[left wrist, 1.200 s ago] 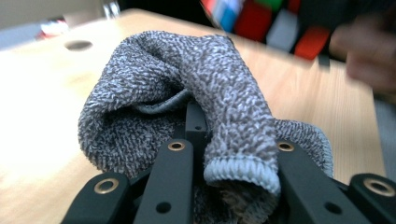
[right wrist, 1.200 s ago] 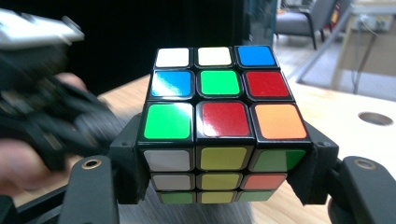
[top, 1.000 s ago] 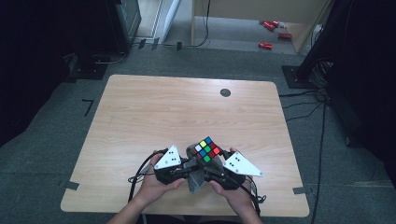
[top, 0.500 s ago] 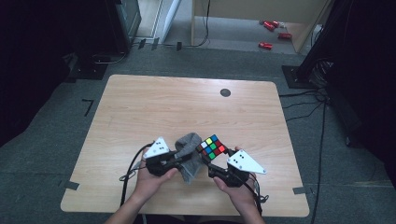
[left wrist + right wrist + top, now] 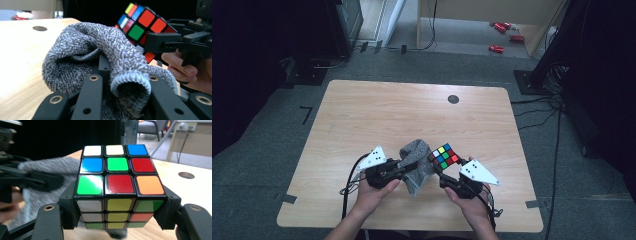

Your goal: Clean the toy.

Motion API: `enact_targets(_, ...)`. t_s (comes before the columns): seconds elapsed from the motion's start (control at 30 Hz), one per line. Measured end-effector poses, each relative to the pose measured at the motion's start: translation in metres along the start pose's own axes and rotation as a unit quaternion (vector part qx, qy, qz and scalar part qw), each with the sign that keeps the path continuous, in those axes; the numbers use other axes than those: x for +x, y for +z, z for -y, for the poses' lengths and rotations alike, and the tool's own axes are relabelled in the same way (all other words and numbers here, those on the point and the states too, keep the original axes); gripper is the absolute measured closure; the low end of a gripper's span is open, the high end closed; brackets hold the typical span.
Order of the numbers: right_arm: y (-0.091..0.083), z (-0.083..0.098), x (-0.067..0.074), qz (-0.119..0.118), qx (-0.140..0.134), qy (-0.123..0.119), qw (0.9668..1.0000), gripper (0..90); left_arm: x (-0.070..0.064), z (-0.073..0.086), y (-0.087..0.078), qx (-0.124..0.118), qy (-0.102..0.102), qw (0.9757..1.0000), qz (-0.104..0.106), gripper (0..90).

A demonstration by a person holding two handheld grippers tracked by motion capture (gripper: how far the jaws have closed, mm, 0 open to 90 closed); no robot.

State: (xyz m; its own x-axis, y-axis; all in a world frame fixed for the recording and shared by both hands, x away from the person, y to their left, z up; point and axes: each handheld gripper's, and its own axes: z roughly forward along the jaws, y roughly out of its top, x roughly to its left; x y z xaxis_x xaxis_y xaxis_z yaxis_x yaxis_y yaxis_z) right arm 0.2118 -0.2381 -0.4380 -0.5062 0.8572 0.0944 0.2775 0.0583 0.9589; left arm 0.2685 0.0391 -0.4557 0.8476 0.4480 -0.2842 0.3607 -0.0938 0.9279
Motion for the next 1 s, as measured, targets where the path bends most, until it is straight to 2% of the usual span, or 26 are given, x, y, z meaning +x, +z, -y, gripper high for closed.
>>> enact_targets(0.07,0.0,0.0,-0.001,0.003,0.002,-0.007,1.0,34.8,0.003,-0.002,-0.005,-0.019,-0.005,0.9998,-0.006,78.6)
enact_targets(0.13,0.002,0.002,0.001,0.005,0.009,-0.025,0.9996,34.8,0.004,-0.007,-0.014,-0.052,-0.011,0.9986,-0.004,78.6)
enact_targets(0.2,0.005,0.006,0.005,-0.004,0.017,-0.036,0.9992,34.8,0.004,-0.011,-0.021,-0.08,-0.015,0.9966,0.009,78.6)
enact_targets(0.27,0.01,0.01,0.011,-0.009,0.027,-0.058,0.9979,34.7,0.001,-0.015,-0.025,-0.098,-0.013,0.9946,0.03,78.5)
enact_targets(0.3,0.012,0.012,0.015,-0.009,0.033,-0.072,0.9968,34.7,-0.002,-0.016,-0.024,-0.102,-0.015,0.9937,0.043,78.5)
enact_targets(0.33,0.013,0.013,0.019,-0.012,0.036,-0.082,0.9959,34.7,-0.005,-0.017,-0.024,-0.103,-0.009,0.9932,0.054,78.3)
enact_targets(0.4,0.015,0.015,0.027,-0.018,0.042,-0.1,0.994,34.8,-0.014,-0.018,-0.02,-0.094,0.013,0.9932,0.067,78.0)
enact_targets(0.43,0.016,0.015,0.03,-0.02,0.045,-0.107,0.9931,34.8,-0.019,-0.018,-0.017,-0.081,0.031,0.9939,0.068,77.7)
enact_targets(0.47,0.016,0.015,0.032,-0.022,0.049,-0.113,0.9922,34.7,-0.024,-0.018,-0.014,-0.063,0.053,0.9949,0.058,77.4)
enact_targets(0.53,0.018,0.015,0.034,-0.018,0.058,-0.125,0.9903,34.7,-0.034,-0.019,-0.008,-0.032,0.09,0.9945,0.043,77.2)
enact_targets(0.57,0.019,0.016,0.034,-0.015,0.064,-0.125,0.99,34.8,-0.039,-0.019,-0.005,-0.016,0.112,0.9932,0.026,77.3)
enact_targets(0.63,0.021,0.017,0.034,-0.013,0.078,-0.122,0.9894,34.8,-0.048,-0.019,-0.001,0.011,0.157,0.9874,-0.009,77.2)
enact_targets(0.67,0.021,0.017,0.034,-0.015,0.082,-0.124,0.9888,34.8,-0.049,-0.019,0.001,0.022,0.171,0.9846,-0.033,77.2)
enact_targets(0.7,0.022,0.018,0.035,-0.014,0.086,-0.126,0.9882,34.8,-0.049,-0.019,0.002,0.029,0.171,0.9833,-0.055,77.3)
enact_targets(0.77,0.023,0.02,0.037,-0.008,0.096,-0.135,0.9862,34.8,-0.043,-0.019,0.002,0.038,0.153,0.9842,-0.082,77.6)
enact_targets(0.8,0.024,0.02,0.038,-0.007,0.1,-0.135,0.9859,34.8,-0.041,-0.019,0.002,0.04,0.15,0.9837,-0.09,77.7)
enact_targets(0.83,0.025,0.021,0.038,-0.008,0.102,-0.135,0.9856,34.8,-0.041,-0.018,0.001,0.04,0.153,0.9835,-0.088,77.8)
enact_targets(0.87,0.026,0.021,0.038,-0.009,0.106,-0.13,0.9858,34.8,-0.044,-0.018,0.001,0.038,0.165,0.9824,-0.079,77.7)
enact_targets(0.9,0.027,0.022,0.038,-0.011,0.11,-0.129,0.9854,34.8,-0.05,-0.018,0.002,0.036,0.181,0.9811,-0.061,77.3)
enact_targets(0.93,0.029,0.022,0.038,-0.012,0.114,-0.129,0.985,34.8,-0.056,-0.017,0.004,0.038,0.198,0.9785,-0.042,76.9)
enact_targets(1.0,0.03,0.024,0.039,-0.013,0.12,-0.126,0.9845,34.8,-0.065,-0.015,0.011,0.056,0.225,0.9718,-0.041,76.7)
